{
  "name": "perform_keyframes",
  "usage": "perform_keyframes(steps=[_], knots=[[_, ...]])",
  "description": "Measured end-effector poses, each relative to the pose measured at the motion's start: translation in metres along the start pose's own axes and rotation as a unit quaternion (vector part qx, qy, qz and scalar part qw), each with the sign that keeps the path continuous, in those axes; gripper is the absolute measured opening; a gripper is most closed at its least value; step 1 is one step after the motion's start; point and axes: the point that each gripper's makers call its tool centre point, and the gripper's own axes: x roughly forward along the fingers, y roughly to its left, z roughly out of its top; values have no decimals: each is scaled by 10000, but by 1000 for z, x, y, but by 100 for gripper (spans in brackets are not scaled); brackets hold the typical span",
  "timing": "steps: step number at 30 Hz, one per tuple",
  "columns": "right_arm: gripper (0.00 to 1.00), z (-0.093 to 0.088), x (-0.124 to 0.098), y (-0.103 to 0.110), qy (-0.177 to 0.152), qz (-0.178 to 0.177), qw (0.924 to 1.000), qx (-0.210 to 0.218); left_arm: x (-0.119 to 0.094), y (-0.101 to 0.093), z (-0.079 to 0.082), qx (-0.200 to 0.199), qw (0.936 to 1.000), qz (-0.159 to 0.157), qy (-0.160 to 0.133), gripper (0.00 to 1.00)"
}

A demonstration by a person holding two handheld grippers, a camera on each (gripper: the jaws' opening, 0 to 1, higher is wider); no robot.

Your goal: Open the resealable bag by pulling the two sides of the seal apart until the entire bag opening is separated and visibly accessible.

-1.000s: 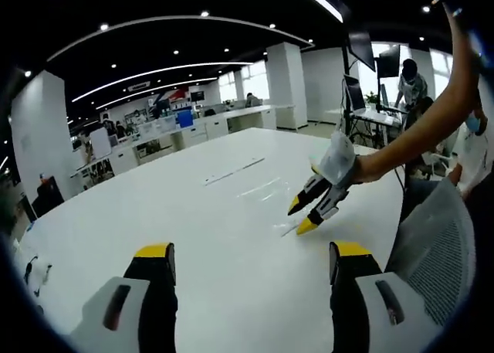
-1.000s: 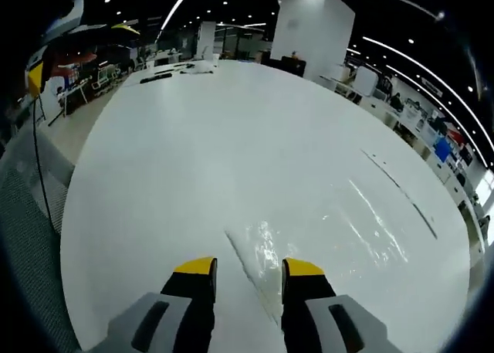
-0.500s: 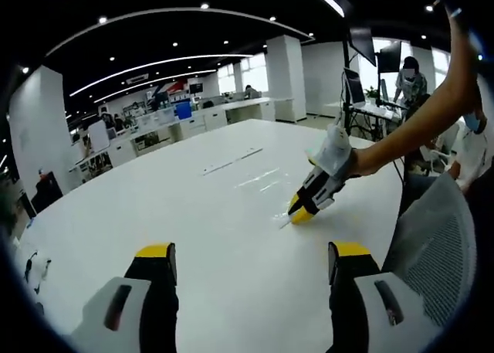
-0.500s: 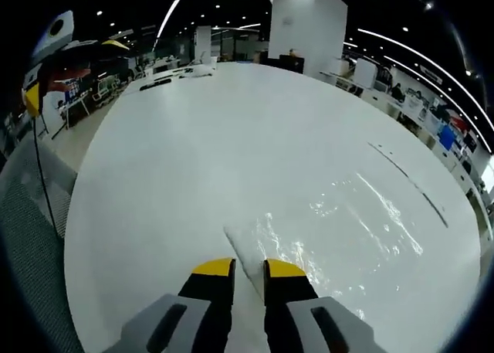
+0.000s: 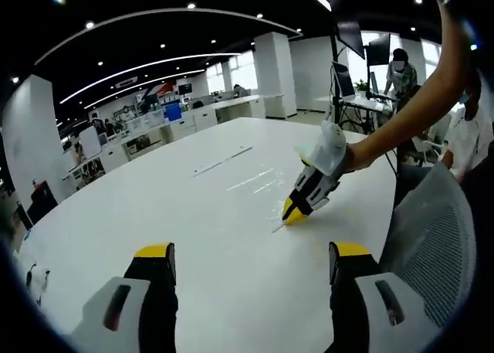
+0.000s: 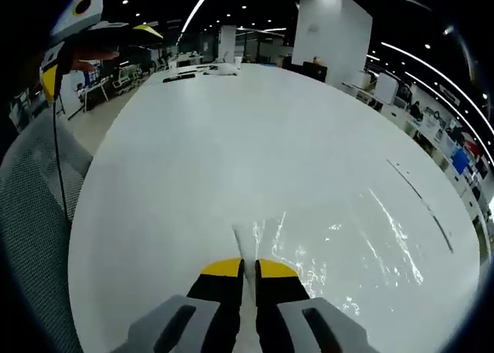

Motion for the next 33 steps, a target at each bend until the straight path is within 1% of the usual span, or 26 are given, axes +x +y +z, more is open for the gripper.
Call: perform_keyframes(steps=[2,3,4,6,10,12,14,17,22,25,29,33], knots=[[1,1,0,3,13,107,9999,-12,1,-2,-1,20,10000,-28,21,79],[1,2,0,8,-9,261,9990,351,2,-3,-2,78,9999,-62,41,79],[0,3,0,7,-2,272,9991,336,2,-5,-2,139,9998,-94,49,80],[0,4,0,10,37,279,9994,175,3,-7,-4,196,9996,-148,99,80],[0,11,-2,18,-61,399,9987,298,3,-9,-5,243,9995,-183,126,80],[0,12,-4,25,-58,532,9984,197,4,-9,-6,285,9993,-178,152,79],[0,13,-6,31,-34,585,9982,144,4,-9,-6,362,9991,-157,154,80],[0,17,-11,40,-97,661,9976,181,4,-10,-7,387,9990,-138,146,80],[0,20,-18,54,-155,749,9969,177,2,-18,-13,502,9983,-200,231,79],[0,21,-24,64,-117,792,9967,136,2,-23,-15,561,9979,-244,233,78],[0,26,-33,82,-207,912,9955,137,1,-29,-19,639,9971,-290,284,76],[0,32,-41,95,-293,976,9947,146,2,-35,-23,735,9961,-353,339,75]])
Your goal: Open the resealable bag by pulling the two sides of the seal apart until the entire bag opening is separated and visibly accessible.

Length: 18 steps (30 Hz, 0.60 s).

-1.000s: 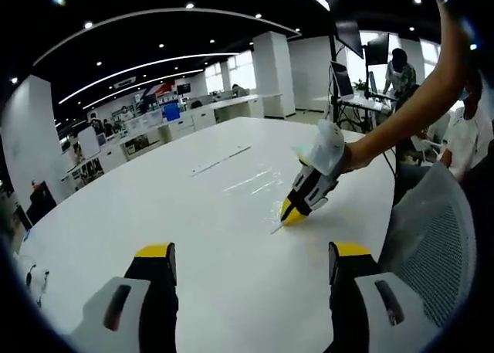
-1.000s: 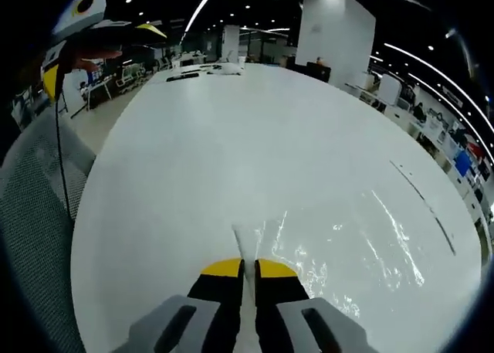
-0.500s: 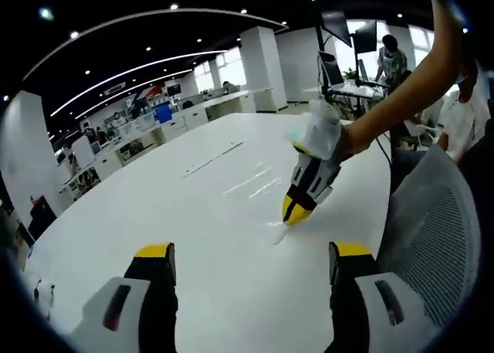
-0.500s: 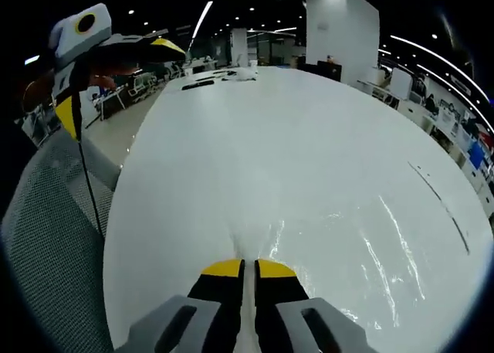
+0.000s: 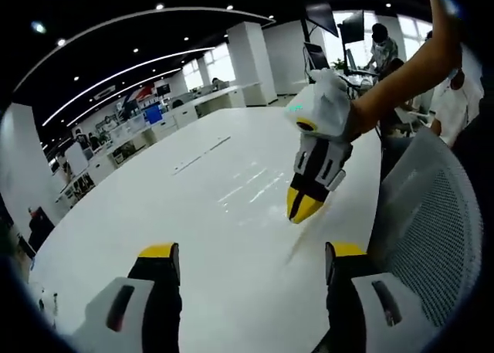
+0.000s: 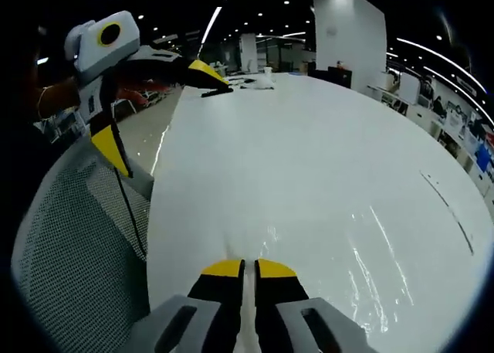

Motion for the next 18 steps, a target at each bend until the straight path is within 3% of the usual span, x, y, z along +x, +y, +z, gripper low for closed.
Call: perform_keyframes(steps=[4,9,13,18], knots=[[0,5,-5,15,-59,75,9999,-44,-2,-10,8,-176,9995,-190,-187,74],[0,5,-6,30,-94,115,9999,-54,-2,-20,8,-75,9995,-270,-149,71],[0,1,-7,47,-25,218,9997,-83,1,-26,-5,233,9990,-337,196,64],[1,5,-10,65,-42,357,9993,-125,2,-39,-12,359,9974,-544,292,60]])
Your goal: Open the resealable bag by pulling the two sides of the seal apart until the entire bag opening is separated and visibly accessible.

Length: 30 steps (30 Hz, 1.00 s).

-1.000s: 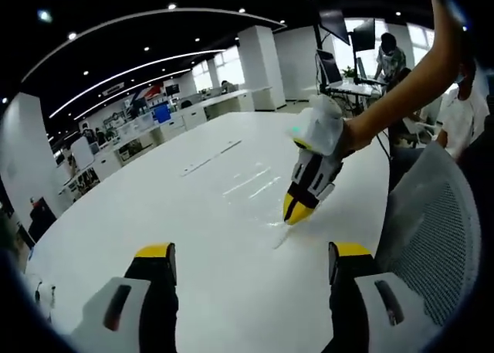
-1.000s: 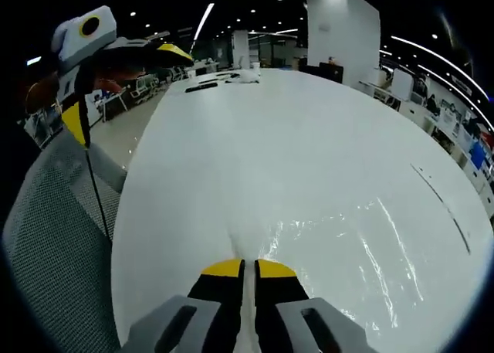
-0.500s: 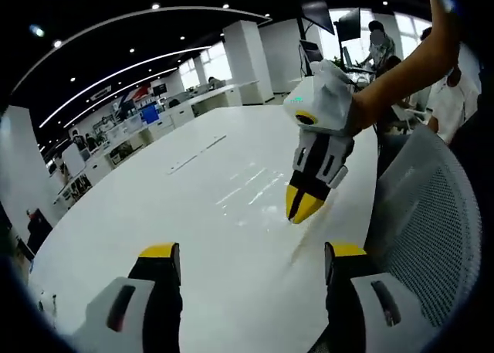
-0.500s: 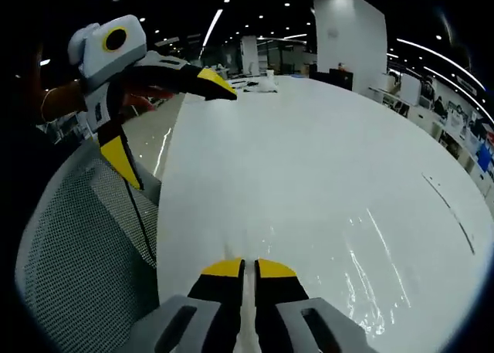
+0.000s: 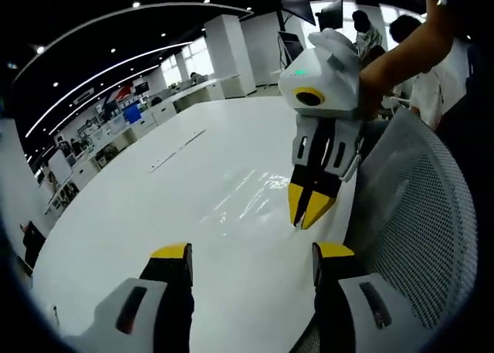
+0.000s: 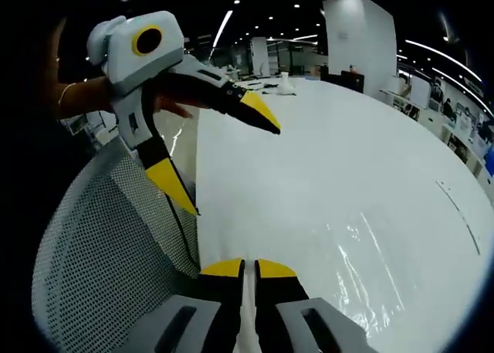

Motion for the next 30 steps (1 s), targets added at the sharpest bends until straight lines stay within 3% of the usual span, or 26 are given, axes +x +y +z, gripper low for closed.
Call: perform_keyframes(steps=[6,16,26,30], knots=[[1,9,3,18,-111,159,9998,48,1,-10,0,324,9995,3,46,55],[1,20,7,38,-172,326,9993,9,2,-30,-9,1070,9927,-500,224,46],[0,14,6,38,-82,309,9995,22,7,-45,-14,1356,9866,-853,296,31],[0,13,5,37,-66,300,9995,7,7,-54,-15,1494,9822,-1072,395,21]])
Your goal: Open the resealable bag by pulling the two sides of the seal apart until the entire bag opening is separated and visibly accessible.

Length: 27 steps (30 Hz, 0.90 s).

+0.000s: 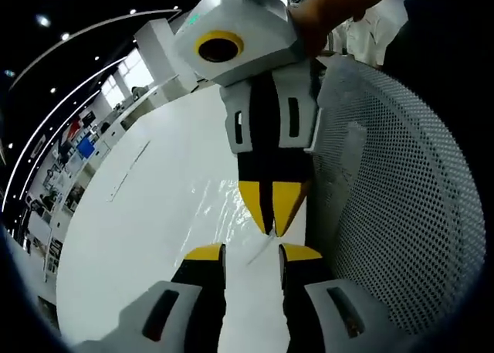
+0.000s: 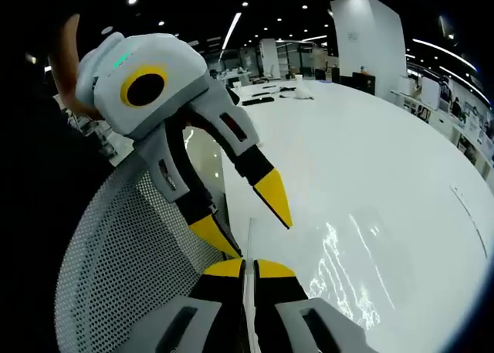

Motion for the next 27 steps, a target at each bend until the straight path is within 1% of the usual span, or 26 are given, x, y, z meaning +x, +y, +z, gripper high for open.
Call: perform_keyframes(steps=[3,5,8,10,14,18,19,20,22,24,27], knots=[[0,-1,1,1,18,-6,10000,-16,-1,-4,3,136,9998,-120,2,18],[0,-2,2,2,74,-1,9999,-87,-1,-6,3,224,9995,-227,33,17],[0,-3,3,4,140,3,9997,-184,0,-10,-2,455,9979,-441,144,12],[0,-3,3,4,177,-30,9994,-292,4,-10,-6,483,9974,-499,181,8],[0,-4,5,6,251,-31,9990,-379,6,-14,-7,562,9960,-662,229,6],[0,-4,6,7,236,-61,9987,-443,7,-19,-9,892,9917,-876,308,0],[0,-5,5,6,245,-66,9985,-476,8,-22,-8,967,9899,-997,272,0],[0,-5,5,7,267,-52,9983,-512,7,-22,-9,933,9903,-994,276,0],[0,-5,5,6,261,-104,9982,-525,8,-21,-8,1007,9895,-1019,208,0],[0,-5,5,6,247,-184,9985,-456,7,-19,-7,986,9896,-1037,146,0],[1,-6,6,8,264,-305,9969,-675,6,-19,-6,946,9894,-1101,95,0]])
